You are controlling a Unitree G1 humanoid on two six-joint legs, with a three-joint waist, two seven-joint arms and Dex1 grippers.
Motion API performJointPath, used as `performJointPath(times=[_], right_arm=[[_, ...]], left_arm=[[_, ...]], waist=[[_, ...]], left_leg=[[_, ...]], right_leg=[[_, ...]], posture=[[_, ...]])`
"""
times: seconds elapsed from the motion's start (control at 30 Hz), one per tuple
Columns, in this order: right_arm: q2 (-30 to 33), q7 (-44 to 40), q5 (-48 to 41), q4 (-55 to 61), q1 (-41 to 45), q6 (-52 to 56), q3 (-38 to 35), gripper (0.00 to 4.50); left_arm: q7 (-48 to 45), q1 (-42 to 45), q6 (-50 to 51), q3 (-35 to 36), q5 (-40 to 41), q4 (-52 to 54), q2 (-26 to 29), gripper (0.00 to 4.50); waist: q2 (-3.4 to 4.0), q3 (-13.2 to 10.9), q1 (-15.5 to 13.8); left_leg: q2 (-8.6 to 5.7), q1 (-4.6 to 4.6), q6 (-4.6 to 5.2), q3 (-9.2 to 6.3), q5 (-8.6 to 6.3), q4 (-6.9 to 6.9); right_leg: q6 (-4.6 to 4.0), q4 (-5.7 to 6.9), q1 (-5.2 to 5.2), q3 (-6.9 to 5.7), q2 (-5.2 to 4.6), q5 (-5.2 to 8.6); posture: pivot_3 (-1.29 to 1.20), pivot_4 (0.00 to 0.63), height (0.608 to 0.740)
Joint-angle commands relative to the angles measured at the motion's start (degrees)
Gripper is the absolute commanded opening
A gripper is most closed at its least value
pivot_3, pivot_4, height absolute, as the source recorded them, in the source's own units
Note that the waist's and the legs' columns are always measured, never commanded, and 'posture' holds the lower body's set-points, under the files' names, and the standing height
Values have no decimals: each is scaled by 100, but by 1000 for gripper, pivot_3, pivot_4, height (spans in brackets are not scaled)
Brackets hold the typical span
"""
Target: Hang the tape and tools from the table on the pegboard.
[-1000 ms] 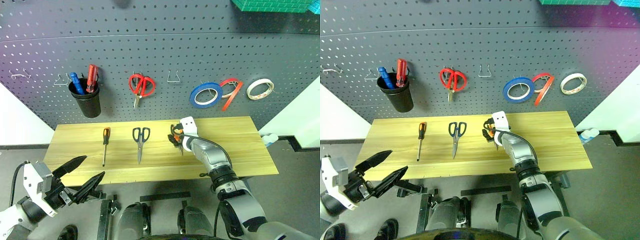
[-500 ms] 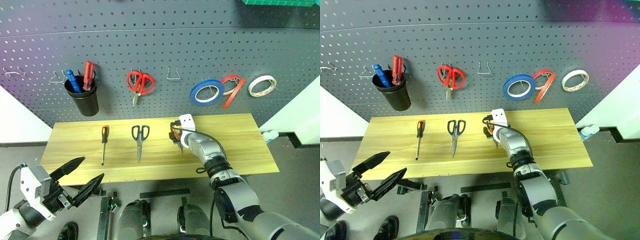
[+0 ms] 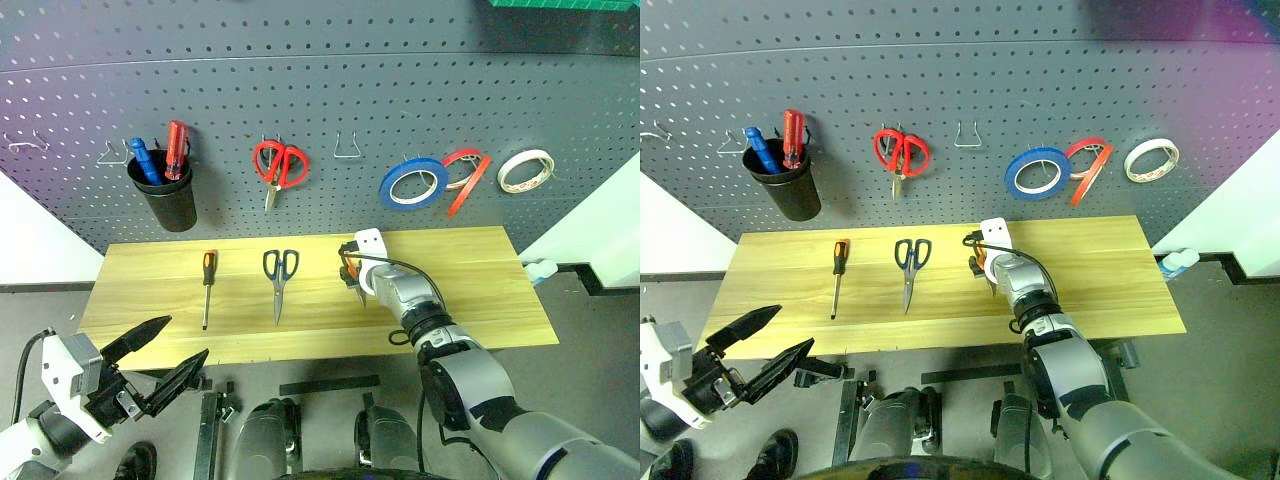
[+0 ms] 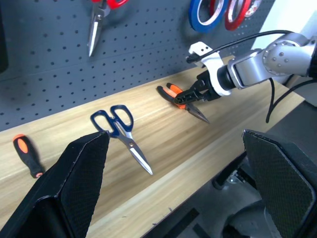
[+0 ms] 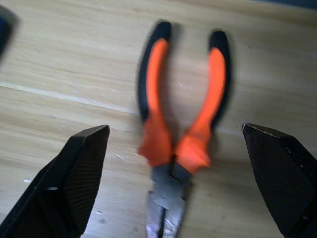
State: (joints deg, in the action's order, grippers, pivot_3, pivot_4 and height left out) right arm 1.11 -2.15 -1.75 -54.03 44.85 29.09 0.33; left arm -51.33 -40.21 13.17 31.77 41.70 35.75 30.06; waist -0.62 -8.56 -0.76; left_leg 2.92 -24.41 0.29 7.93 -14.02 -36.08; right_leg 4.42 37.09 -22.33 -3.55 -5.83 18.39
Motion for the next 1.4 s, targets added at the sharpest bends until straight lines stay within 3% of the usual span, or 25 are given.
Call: performJointPath(times=[0.03, 0.8, 0.93, 1.07, 1.4], right_arm=[[-33, 26, 22, -125, 231, -165, -65, 4480], [-156, 132, 157, -1268, 731, -651, -165, 4480], [-163, 218, 193, -1338, 762, -756, -166, 3636], [-158, 214, 195, -1389, 794, -773, -168, 2217], [-160, 172, 185, -1445, 797, -772, -181, 2086]], left_arm=[[-98, -91, -124, 88, -17, -18, -14, 4500], [-298, -376, -334, 162, -66, -79, -176, 4500], [-298, -405, -356, 152, -66, -68, -180, 4500], [-298, -413, -354, 156, -52, -68, -179, 4500], [-302, -408, -342, 152, -43, -83, -166, 4500]], waist=[[-1, -3, 1], [-21, -90, -9], [-22, -93, -10], [-22, -93, -14], [-23, -93, -13]], left_leg=[[0, 0, -2, 0, 1, 0], [1, 0, -5, -1, 3, 1], [1, 0, -5, 0, 3, 2], [1, -1, -5, 0, 3, 2], [1, -1, -20, 0, 12, 2]], right_leg=[[0, 0, 0, 0, 1, 0], [2, 2, -1, 0, 2, 0], [2, 1, -1, -1, 3, 0], [2, 1, -1, -1, 3, 0], [3, 2, -2, -1, 4, -1]], posture=[[262, 176, 740], [302, 181, 740], [305, 179, 740], [306, 178, 740], [308, 171, 740]])
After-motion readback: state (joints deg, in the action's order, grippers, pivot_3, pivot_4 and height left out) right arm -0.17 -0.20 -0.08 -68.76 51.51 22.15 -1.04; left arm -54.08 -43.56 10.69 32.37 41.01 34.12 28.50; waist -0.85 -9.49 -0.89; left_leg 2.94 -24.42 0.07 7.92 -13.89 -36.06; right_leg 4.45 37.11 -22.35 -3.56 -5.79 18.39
